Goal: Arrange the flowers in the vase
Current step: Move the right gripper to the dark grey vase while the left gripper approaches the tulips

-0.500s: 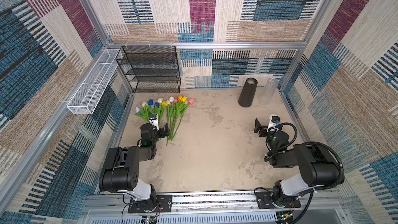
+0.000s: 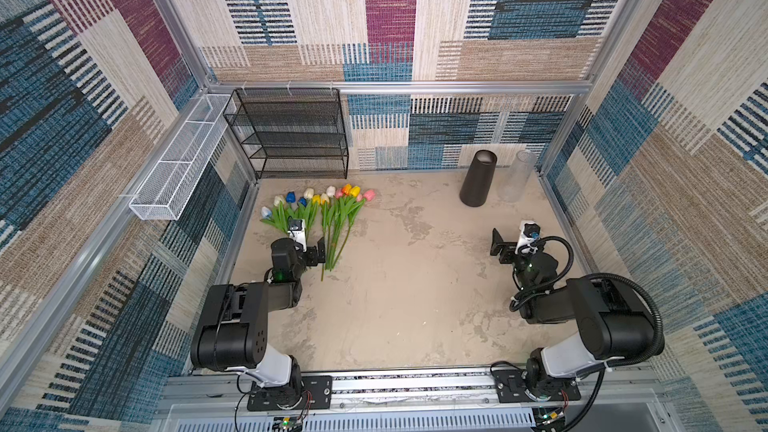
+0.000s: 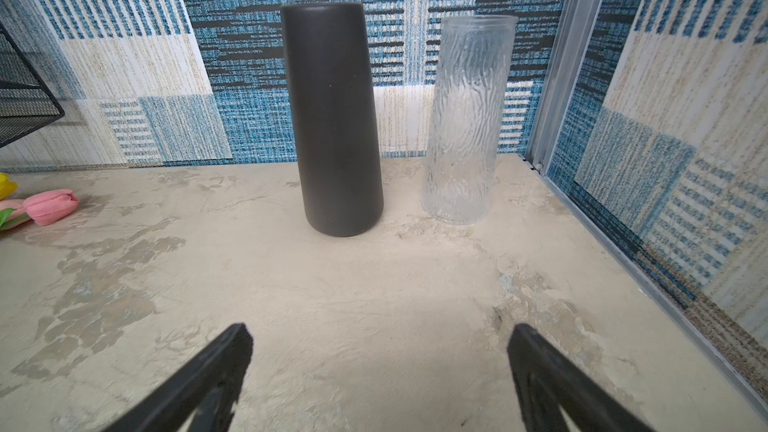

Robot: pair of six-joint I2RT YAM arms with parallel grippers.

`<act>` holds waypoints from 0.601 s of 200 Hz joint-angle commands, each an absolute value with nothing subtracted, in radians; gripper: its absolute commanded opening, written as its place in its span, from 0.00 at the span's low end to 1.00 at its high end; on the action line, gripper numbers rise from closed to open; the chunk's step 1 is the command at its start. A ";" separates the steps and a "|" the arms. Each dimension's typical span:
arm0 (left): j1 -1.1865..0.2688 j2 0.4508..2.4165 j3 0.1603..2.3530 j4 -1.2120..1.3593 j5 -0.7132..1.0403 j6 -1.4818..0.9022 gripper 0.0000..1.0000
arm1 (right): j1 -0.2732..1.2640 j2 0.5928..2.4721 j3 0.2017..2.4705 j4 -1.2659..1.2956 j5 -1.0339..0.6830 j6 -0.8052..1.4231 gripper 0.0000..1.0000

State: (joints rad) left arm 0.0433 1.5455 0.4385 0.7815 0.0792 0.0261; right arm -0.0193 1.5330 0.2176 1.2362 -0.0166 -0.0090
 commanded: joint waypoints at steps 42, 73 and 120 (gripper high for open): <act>0.049 1.547 0.444 0.795 0.089 0.018 0.99 | -0.018 1.535 0.227 1.252 -0.024 -0.014 1.00; 0.045 1.530 0.433 0.811 0.080 0.021 0.99 | -0.017 1.522 0.219 1.270 -0.018 -0.017 1.00; -0.087 1.050 0.464 0.432 -0.093 -0.091 0.98 | 0.018 1.137 0.315 0.924 -0.030 0.051 0.98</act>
